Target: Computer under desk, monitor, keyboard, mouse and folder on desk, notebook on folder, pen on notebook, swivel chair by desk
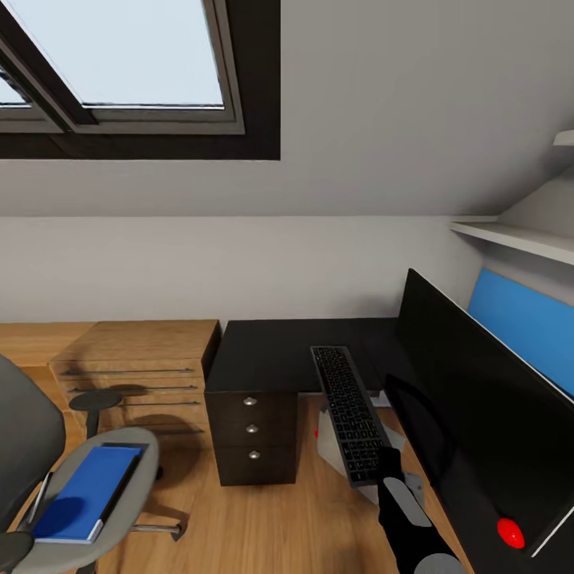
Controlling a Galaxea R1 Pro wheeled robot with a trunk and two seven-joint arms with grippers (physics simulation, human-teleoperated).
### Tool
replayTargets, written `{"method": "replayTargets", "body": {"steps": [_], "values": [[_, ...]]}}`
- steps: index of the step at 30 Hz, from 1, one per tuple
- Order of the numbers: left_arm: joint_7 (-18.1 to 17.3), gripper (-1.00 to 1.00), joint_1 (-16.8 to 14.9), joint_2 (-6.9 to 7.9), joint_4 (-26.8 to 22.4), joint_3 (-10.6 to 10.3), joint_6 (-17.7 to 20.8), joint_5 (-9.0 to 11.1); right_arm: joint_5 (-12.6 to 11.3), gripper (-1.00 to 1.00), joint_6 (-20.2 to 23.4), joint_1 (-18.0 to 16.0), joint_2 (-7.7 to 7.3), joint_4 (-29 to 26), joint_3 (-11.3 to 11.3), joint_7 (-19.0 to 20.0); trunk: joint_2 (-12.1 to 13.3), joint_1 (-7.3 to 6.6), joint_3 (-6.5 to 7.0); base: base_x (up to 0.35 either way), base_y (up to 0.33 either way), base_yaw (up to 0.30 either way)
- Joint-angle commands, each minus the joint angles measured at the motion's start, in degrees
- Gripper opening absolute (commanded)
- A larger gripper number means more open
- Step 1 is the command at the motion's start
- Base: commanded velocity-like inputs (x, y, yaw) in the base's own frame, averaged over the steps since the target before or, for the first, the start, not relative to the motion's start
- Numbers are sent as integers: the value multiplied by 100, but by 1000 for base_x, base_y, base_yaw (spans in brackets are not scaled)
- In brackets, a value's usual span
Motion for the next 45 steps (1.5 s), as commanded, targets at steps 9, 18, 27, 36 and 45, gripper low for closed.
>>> {"method": "replayTargets", "body": {"steps": [9,18,27,36,45], "values": [[-60,100,-4,-6,7,45,-7,24,-362,-100,-17,0,1,-5,-20,29,-9,5,-9,266,0,0],[-60,100,-4,-46,7,45,-7,24,-361,-100,-33,1,-4,-6,-13,36,-9,5,-9,78,0,0],[-60,100,-4,-50,7,45,-7,24,-351,-100,-35,5,-16,127,-7,38,-9,5,-29,4,0,-67],[-60,100,-4,-50,7,45,-15,24,-352,-100,-35,5,-31,145,-12,38,-9,5,-50,7,0,-60],[-60,100,-4,-50,7,45,-11,24,-334,-100,-45,5,-56,146,-9,45,-9,5,-51,252,0,-2]]}}
